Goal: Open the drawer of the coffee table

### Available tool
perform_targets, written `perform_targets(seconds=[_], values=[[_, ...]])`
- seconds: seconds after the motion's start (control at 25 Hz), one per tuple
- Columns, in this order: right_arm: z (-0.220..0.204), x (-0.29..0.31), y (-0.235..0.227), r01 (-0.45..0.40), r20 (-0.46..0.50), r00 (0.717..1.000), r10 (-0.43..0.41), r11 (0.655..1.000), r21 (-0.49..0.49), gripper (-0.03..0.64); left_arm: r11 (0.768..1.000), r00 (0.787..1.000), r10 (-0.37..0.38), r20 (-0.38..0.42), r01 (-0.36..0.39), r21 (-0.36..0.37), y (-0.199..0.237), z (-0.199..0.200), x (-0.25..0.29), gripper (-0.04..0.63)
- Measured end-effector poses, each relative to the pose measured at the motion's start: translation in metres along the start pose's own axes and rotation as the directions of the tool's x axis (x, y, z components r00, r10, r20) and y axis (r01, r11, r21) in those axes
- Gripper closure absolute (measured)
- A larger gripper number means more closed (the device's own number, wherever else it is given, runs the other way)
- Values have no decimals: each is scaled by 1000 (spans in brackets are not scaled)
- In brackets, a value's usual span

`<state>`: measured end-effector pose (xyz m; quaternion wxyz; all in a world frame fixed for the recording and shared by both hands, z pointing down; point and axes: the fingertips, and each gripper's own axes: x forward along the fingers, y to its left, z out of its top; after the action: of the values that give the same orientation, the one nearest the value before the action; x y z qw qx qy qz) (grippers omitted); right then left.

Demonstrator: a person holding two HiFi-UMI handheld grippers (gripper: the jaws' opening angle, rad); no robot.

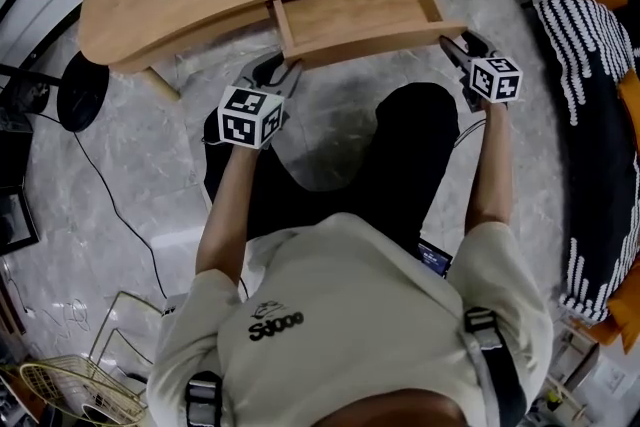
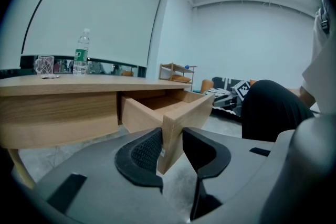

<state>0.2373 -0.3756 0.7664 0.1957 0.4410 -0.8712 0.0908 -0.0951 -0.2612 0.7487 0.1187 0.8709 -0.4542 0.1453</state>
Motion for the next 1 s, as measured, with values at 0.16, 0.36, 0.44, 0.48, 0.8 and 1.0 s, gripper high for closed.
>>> perform_targets(seconds=[0.16,0.36,0.44,0.48,0.8,1.0], values=[[-6,-7,3,4,3,1000,-4,1000,4,359,1000,1000,-16,2,16,-19,-9,-5,-5,457],[-13,-19,9,5,2,1000,-5,1000,1,359,999,999,-43,-6,43,-29,-18,-11,-14,457],[-19,-22,12,8,-1,1000,-8,1000,4,359,998,999,-51,-19,50,-28,-20,-16,-16,457],[-22,-23,14,10,-3,1000,-10,1000,7,359,998,998,-54,-24,53,-28,-21,-19,-16,457],[-42,-30,19,24,-27,999,-23,999,25,359,997,995,-78,-56,76,-27,-32,-36,-19,456],[-51,-27,20,29,-44,999,-28,999,39,359,997,994,-77,-77,77,-11,-32,-44,-17,454]])
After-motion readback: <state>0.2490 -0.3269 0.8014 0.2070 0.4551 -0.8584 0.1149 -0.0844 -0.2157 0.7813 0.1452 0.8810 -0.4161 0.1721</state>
